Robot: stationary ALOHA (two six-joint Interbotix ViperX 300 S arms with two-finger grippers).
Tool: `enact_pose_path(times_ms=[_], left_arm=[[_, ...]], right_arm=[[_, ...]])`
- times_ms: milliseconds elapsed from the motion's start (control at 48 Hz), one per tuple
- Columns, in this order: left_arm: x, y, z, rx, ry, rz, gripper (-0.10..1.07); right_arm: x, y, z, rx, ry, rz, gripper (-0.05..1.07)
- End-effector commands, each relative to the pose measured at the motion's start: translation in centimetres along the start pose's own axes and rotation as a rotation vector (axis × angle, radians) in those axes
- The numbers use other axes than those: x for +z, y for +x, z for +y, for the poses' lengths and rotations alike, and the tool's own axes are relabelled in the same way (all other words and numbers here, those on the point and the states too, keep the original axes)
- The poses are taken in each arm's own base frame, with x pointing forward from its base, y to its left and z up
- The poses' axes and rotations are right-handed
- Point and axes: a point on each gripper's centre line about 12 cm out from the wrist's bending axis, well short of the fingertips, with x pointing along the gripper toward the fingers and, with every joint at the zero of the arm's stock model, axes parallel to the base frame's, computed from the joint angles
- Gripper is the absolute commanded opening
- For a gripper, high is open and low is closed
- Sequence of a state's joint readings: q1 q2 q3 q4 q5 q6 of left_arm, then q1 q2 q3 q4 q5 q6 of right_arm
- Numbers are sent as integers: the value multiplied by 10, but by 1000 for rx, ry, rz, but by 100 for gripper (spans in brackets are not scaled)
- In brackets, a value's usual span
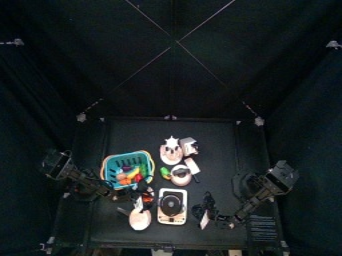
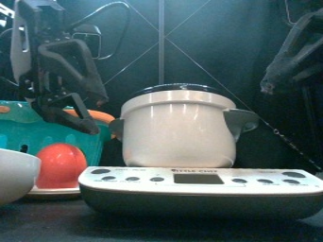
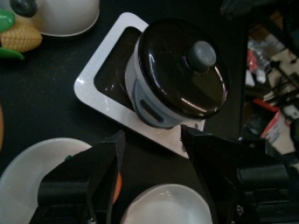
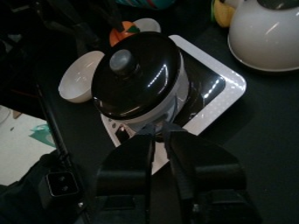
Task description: Move pot to right of stove
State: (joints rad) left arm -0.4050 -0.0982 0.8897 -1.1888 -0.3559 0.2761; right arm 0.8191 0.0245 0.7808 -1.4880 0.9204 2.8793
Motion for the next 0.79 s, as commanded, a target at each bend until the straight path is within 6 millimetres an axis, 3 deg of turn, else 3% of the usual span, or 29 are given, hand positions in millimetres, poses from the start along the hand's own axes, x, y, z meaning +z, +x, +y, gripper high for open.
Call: enact_pose_path(times_ms=[0,229,500,771], left_arm=[[5,5,-4,-5,-20,-13,89],[0,11,1,8,-128,-4,89],[4,8,-2,-70,-111,-68,89],[-1,7,4,-134,-205,-95,89]], right_arm=[[2,-1,3,7,61,-13,74],[-3,4,4,18,109,-37,91],[0,4,4,20,110,-75,92],[-2,3,6,18,142,-70,92]])
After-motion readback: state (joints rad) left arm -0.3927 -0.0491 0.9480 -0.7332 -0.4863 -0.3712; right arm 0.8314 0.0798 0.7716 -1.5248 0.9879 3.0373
